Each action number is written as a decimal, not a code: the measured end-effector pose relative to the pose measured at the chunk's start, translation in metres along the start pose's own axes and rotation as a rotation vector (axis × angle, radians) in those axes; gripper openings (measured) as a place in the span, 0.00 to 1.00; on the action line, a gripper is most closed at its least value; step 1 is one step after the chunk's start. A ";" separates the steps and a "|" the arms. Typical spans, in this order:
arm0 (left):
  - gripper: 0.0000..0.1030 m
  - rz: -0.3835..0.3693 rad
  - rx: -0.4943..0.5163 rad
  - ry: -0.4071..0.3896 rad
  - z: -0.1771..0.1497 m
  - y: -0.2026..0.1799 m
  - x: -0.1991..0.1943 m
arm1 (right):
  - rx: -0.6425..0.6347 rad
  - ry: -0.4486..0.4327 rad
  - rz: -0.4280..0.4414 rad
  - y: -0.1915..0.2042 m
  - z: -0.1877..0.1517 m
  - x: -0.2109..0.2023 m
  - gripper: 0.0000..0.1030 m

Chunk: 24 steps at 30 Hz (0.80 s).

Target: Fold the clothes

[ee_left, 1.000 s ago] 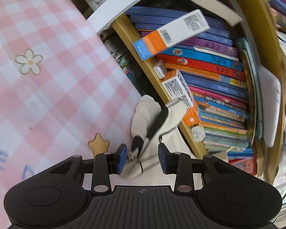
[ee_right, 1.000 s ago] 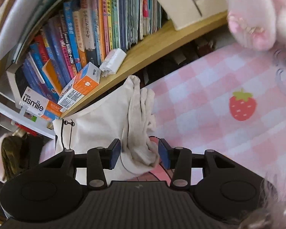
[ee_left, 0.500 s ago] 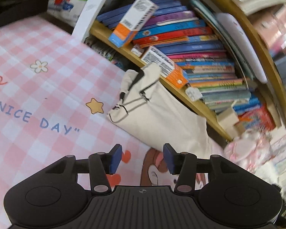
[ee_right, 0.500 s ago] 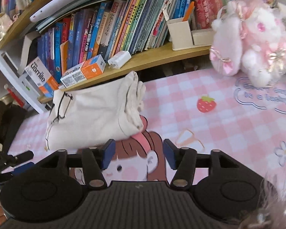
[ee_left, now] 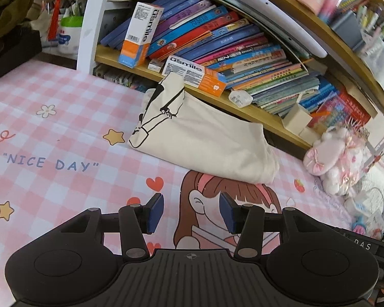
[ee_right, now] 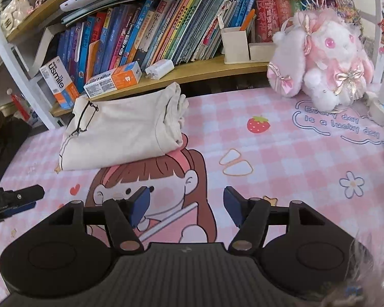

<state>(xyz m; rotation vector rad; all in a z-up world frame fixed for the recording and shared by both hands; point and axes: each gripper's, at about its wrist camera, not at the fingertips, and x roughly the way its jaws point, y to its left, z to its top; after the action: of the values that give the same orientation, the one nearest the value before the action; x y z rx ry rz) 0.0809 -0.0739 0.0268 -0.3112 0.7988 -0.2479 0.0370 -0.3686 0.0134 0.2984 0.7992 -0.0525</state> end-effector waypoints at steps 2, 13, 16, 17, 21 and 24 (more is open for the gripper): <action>0.49 0.002 0.008 0.004 -0.004 -0.002 -0.001 | -0.019 0.001 -0.008 0.002 -0.004 -0.003 0.63; 0.66 0.063 0.058 -0.003 -0.019 -0.008 -0.005 | -0.082 0.006 -0.047 0.012 -0.019 -0.008 0.74; 0.73 0.080 0.075 -0.009 -0.021 -0.009 -0.006 | -0.089 0.001 -0.055 0.015 -0.022 -0.009 0.78; 0.76 0.084 0.080 -0.011 -0.022 -0.009 -0.007 | -0.091 -0.001 -0.059 0.016 -0.023 -0.009 0.80; 0.78 0.100 0.099 -0.010 -0.024 -0.010 -0.007 | -0.104 -0.008 -0.076 0.018 -0.025 -0.009 0.84; 0.79 0.107 0.106 -0.008 -0.025 -0.009 -0.007 | -0.117 -0.012 -0.089 0.020 -0.026 -0.010 0.86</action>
<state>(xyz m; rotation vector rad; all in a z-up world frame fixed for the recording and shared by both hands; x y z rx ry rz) 0.0567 -0.0848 0.0180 -0.1689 0.7889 -0.1881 0.0150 -0.3427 0.0085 0.1520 0.8001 -0.0912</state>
